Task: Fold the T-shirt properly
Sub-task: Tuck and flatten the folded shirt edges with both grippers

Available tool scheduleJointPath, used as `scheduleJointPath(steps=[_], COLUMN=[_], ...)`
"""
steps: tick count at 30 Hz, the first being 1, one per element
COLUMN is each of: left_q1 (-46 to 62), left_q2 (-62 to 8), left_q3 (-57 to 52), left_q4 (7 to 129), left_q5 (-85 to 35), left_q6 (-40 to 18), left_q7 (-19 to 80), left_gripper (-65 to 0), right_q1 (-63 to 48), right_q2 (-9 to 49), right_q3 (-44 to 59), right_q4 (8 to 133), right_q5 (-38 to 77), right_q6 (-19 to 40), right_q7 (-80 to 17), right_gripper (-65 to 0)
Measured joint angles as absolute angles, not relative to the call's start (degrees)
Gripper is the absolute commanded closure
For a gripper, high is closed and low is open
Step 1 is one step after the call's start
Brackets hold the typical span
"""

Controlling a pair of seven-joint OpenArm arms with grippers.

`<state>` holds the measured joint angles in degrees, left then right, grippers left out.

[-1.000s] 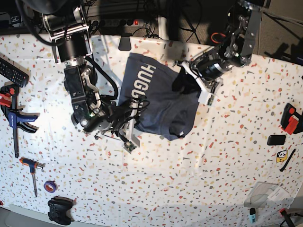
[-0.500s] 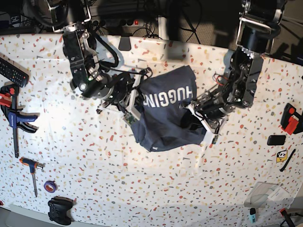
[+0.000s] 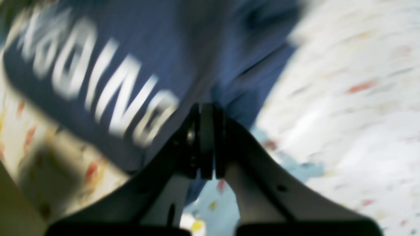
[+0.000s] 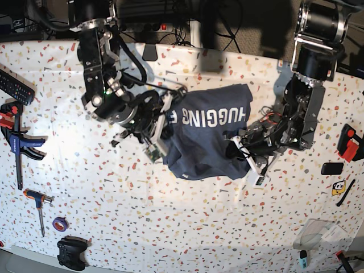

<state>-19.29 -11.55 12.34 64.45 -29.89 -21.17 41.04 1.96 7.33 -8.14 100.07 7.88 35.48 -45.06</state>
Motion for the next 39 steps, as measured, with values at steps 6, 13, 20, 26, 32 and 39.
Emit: scheduleJointPath(steps=[6,13,20,26,32,39], left_q1=[-19.68,-17.78,-10.22,-5.63,-3.31,-2.52], left_q2=[-13.67,-13.45,-13.32,-13.34,-13.3,-13.32], left_q3=[12.08,11.57,11.42,11.35,11.31,11.29], left_q4=[73.08,78.98,80.16,80.27,80.53,80.75], left_q5=[-29.36,-29.61,-29.41,-29.47,-29.89,-30.06], left_q6=[-21.17,-21.19,-21.21,-21.19,-21.21,-21.21], left_q7=[44.58,46.83,46.33,42.24,40.86,40.47], left_gripper=[-15.8,-15.8,-15.8,-15.8,-15.8,-15.8], right_q1=[7.46,11.16,18.22,21.76,21.91,22.13], right_q2=[6.9,4.45,4.47,4.49,4.69,4.75], right_q3=[-7.97,-9.72,-11.38,-10.9,-10.87,-10.87], right_q4=[101.73,94.5,79.18,72.51,68.66,62.02], right_q5=[15.18,16.05,9.85,6.9,1.45,0.12], right_q6=[35.18,35.18,35.09,33.19,31.09,28.34], right_q7=[-45.52,-43.35,-39.24,-38.35,-34.52,-33.26], right_gripper=[0.0,0.0,0.0,0.0,0.0,0.0])
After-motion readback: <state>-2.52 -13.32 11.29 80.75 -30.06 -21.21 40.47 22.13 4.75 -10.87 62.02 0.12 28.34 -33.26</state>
